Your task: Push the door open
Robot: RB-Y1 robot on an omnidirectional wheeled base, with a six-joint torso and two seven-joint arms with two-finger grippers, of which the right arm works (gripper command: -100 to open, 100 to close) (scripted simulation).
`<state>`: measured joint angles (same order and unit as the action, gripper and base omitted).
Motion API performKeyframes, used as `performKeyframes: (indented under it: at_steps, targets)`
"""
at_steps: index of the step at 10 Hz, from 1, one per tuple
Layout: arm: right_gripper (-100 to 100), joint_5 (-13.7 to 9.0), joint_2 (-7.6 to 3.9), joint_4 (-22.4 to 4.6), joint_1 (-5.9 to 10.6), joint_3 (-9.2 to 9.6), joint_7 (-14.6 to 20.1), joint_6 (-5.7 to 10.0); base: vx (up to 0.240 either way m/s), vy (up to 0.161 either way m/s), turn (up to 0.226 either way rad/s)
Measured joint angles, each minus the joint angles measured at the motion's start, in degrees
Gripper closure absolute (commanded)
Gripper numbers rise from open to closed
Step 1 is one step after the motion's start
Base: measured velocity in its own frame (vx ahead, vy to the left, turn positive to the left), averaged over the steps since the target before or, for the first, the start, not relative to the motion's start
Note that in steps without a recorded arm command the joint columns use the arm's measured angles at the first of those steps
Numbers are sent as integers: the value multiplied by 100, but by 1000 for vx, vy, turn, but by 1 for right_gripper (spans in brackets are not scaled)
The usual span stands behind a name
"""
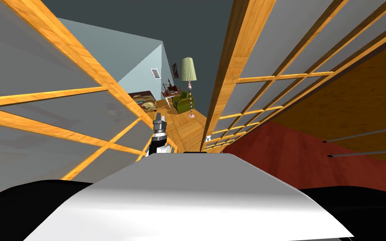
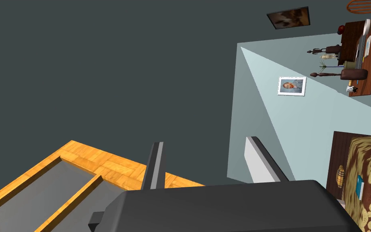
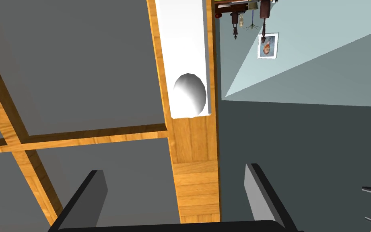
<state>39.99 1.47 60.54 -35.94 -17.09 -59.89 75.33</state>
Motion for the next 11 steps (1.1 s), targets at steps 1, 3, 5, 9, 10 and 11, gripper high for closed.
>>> performKeyframes:
  at_steps: [1, 3, 5, 9, 10, 11]
  targets:
    - [-100, 85, 51, 87, -119, -18, -89, 45, 22, 20, -44]
    - [-100, 143, 86, 31, -158, -46, -230, 144, 42, -11, -60]
    - [-100, 156, -96, 54, -192, 153, -297, 121, 171, -74, -190]
    - [-100, 180, -336, 158, -319, 605, -439, 81, 206, -37, -190]
    - [-100, 185, -373, 151, -310, 724, -477, 60, 184, -54, -192]
    - [-100, 190, -390, 166, -334, 847, -517, 46, 177, 13, -179]
